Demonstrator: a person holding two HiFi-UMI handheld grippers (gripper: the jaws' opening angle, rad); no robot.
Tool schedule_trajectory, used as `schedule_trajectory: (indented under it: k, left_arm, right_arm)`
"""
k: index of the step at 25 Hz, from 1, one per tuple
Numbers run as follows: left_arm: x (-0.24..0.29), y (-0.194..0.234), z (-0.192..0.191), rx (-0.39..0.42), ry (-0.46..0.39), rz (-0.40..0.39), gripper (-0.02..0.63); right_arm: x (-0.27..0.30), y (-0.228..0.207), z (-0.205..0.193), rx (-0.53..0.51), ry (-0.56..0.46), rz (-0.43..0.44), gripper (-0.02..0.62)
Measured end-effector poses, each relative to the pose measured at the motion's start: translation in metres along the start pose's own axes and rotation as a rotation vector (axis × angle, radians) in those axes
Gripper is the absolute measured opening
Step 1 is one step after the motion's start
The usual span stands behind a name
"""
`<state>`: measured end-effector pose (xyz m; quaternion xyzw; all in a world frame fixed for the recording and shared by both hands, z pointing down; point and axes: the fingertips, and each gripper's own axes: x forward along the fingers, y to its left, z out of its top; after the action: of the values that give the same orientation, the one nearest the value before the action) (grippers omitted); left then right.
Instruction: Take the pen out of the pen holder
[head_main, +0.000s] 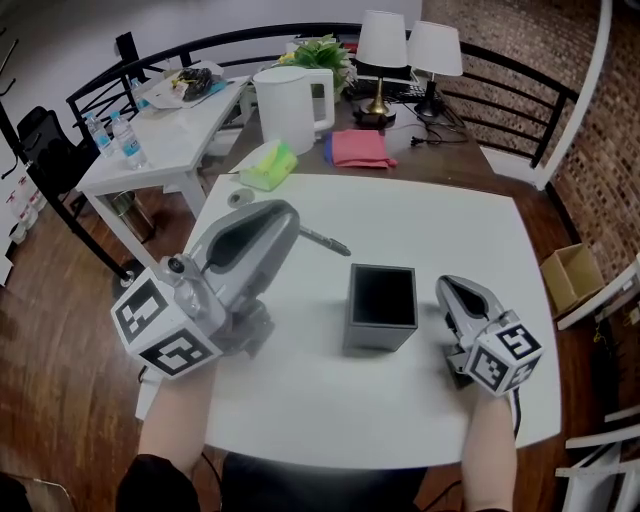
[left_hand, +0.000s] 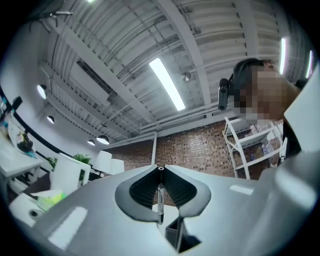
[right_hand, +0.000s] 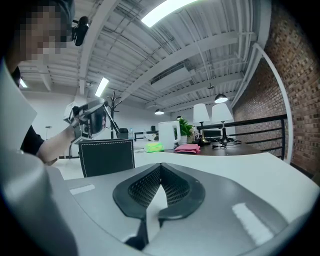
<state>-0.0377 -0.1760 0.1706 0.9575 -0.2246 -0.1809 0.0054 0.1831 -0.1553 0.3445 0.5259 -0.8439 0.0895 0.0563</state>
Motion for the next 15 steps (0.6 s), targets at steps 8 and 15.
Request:
schedule_trajectory:
  k: [8,15]
  left_arm:
    - [-0.023,0.059,-0.067,0.097,0.204,0.282,0.037]
    - [-0.028,0.066,-0.104,0.167,0.314,0.338,0.037]
  right_arm:
    - [0.000,-0.001,0.000,-0.001,0.001,-0.005,0.014]
    - [0.000,-0.001,-0.001,0.000,0.002,-0.002,0.014]
